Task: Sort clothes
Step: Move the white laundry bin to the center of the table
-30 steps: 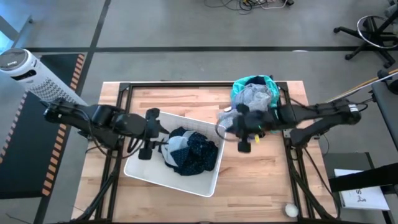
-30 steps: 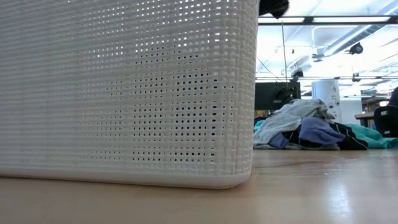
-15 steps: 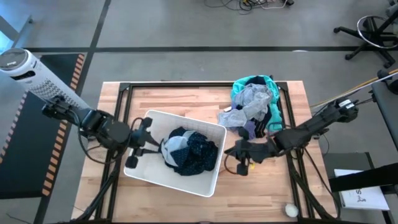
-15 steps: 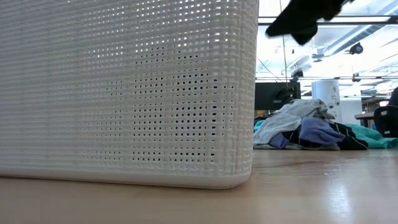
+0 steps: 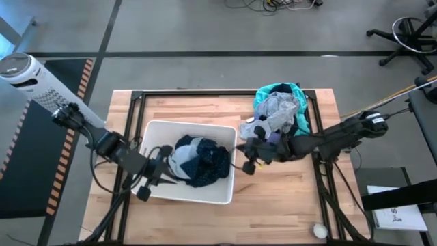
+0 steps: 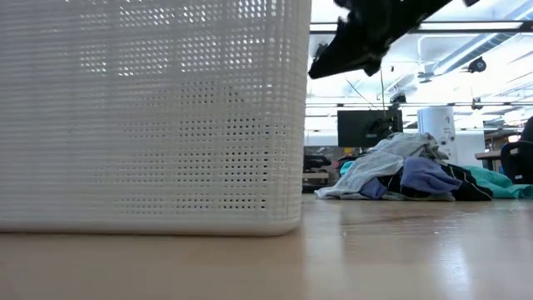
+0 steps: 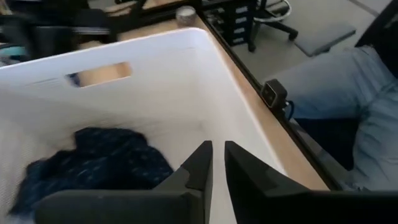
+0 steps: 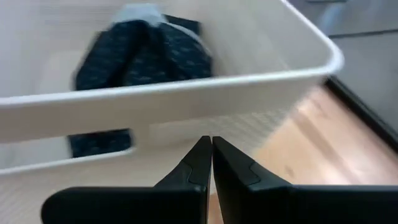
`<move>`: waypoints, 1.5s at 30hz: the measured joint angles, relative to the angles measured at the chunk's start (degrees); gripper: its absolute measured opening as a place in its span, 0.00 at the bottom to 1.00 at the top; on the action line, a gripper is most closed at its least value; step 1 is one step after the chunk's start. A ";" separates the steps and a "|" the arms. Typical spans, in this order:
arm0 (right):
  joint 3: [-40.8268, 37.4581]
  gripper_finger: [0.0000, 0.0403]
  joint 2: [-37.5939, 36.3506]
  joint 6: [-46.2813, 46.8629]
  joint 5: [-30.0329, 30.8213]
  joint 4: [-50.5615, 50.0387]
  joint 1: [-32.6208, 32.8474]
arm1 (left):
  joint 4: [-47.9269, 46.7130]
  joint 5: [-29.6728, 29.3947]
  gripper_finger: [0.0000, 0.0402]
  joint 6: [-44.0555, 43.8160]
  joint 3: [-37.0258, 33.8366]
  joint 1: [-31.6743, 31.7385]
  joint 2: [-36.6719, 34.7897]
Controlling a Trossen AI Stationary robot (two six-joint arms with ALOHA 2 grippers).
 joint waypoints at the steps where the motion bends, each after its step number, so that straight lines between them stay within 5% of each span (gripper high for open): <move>1: 0.38 0.00 -0.07 -0.50 0.07 -0.01 -0.49 | 0.24 0.00 0.05 -0.04 0.00 -0.55 0.57; 19: 11.66 0.00 -6.12 -3.00 0.18 -15.68 9.04 | -4.04 1.62 0.00 -2.19 10.79 -7.15 19.51; 26: 11.40 0.00 -6.12 -2.45 2.71 -16.78 10.18 | -7.73 -5.38 0.00 -1.70 13.46 -6.65 24.62; 40: 7.90 0.00 -6.12 -1.80 3.27 -18.72 10.18 | -7.41 -19.46 0.00 -5.96 -0.88 -1.13 13.09; 45: 7.90 0.00 -6.35 4.51 10.50 -26.78 10.07 | -3.21 -22.34 0.00 -6.03 -7.75 1.38 4.38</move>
